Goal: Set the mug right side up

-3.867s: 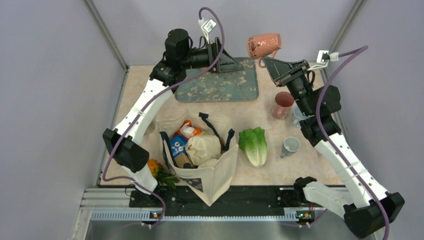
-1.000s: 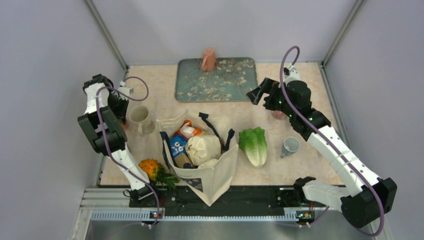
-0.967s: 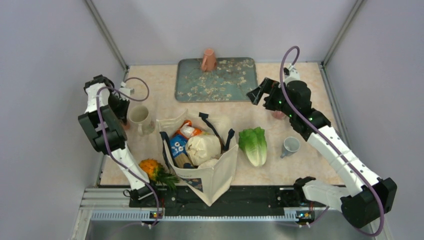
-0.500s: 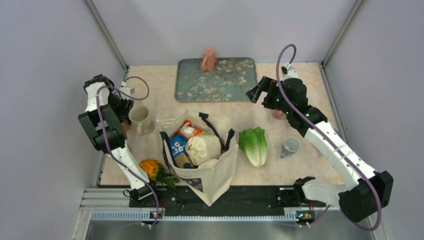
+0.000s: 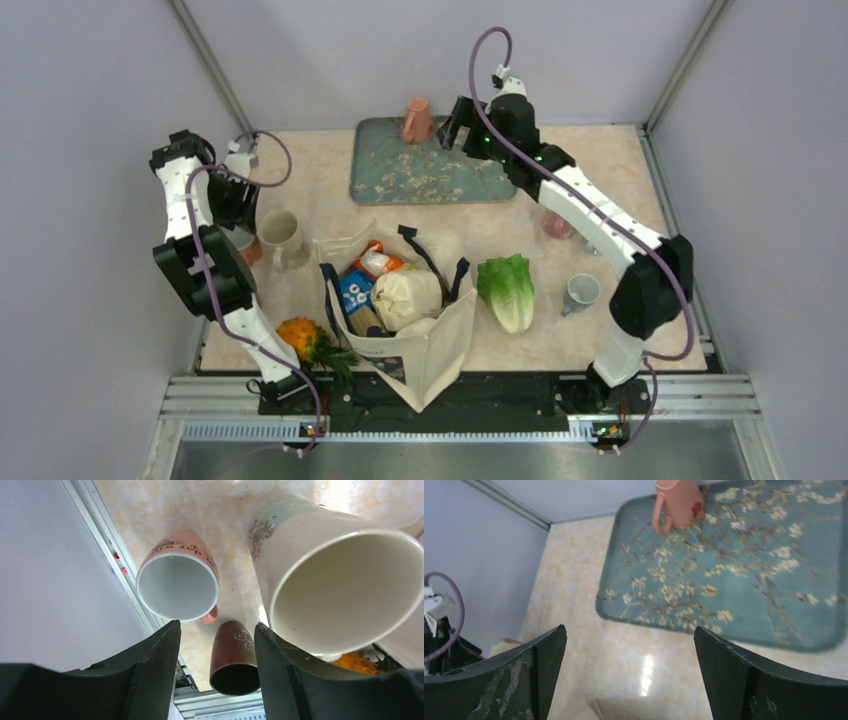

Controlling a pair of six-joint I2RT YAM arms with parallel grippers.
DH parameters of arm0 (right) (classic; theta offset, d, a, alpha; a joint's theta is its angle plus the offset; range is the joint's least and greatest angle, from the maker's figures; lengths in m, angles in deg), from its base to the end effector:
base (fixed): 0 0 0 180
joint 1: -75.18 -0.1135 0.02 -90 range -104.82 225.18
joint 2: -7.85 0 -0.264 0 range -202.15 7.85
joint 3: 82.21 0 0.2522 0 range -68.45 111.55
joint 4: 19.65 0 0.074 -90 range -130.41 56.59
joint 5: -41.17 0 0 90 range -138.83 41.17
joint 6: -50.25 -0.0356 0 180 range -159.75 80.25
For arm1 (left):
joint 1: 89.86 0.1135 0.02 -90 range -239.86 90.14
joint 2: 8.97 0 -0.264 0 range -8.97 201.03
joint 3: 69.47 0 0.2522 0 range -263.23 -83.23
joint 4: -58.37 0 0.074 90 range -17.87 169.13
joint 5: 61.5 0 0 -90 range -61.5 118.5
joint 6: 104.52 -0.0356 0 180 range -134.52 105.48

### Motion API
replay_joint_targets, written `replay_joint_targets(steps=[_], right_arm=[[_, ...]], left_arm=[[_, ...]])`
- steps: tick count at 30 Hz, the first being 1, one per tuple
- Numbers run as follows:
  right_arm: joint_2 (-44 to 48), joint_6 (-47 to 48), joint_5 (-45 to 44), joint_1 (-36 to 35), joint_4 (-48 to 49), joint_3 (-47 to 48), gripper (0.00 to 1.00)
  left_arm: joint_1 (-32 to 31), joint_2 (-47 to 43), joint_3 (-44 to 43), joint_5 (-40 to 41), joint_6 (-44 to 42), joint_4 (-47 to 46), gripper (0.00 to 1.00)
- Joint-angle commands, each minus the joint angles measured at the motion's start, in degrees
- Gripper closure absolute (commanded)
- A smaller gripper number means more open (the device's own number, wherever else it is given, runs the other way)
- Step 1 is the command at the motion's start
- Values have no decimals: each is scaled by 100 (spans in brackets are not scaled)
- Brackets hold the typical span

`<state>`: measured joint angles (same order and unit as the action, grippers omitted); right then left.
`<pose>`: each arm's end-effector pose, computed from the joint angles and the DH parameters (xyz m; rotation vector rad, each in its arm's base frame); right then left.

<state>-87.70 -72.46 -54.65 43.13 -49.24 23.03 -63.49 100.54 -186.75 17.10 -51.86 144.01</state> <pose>0.3384 0.2076 0.3815 0.0817 1.9711 0.6560 0.3444 0.1629 0.2900 0.3032 2.8405 -0.0820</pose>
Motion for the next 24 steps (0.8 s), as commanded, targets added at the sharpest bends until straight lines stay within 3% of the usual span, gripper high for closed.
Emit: replay_joint_targets(steps=[1, 8, 12, 19, 21, 24], right_arm=[[-995, -368, 468, -38, 1276, 764, 4], [-3610, -1268, 827, 52, 1938, 3023, 19], [-4809, -1897, 1004, 145, 2484, 4030, 32], [-5681, -1876, 250, 177, 3123, 4504, 33], [-5991, -1903, 377, 190, 3583, 4604, 34], [-6667, -2088, 553, 204, 3452, 5297, 36]], left_arm=[[17, -594, 4, -253, 45, 229, 39], [8, -1016, 479, -684, 254, 181, 39], [-3, -1190, 721, -837, 404, 105, 39], [-24, -1267, 869, -946, 466, 39, 39], [-17, -1219, 866, -910, 499, 1, 39], [-13, -1111, 846, -912, 547, -12, 39]])
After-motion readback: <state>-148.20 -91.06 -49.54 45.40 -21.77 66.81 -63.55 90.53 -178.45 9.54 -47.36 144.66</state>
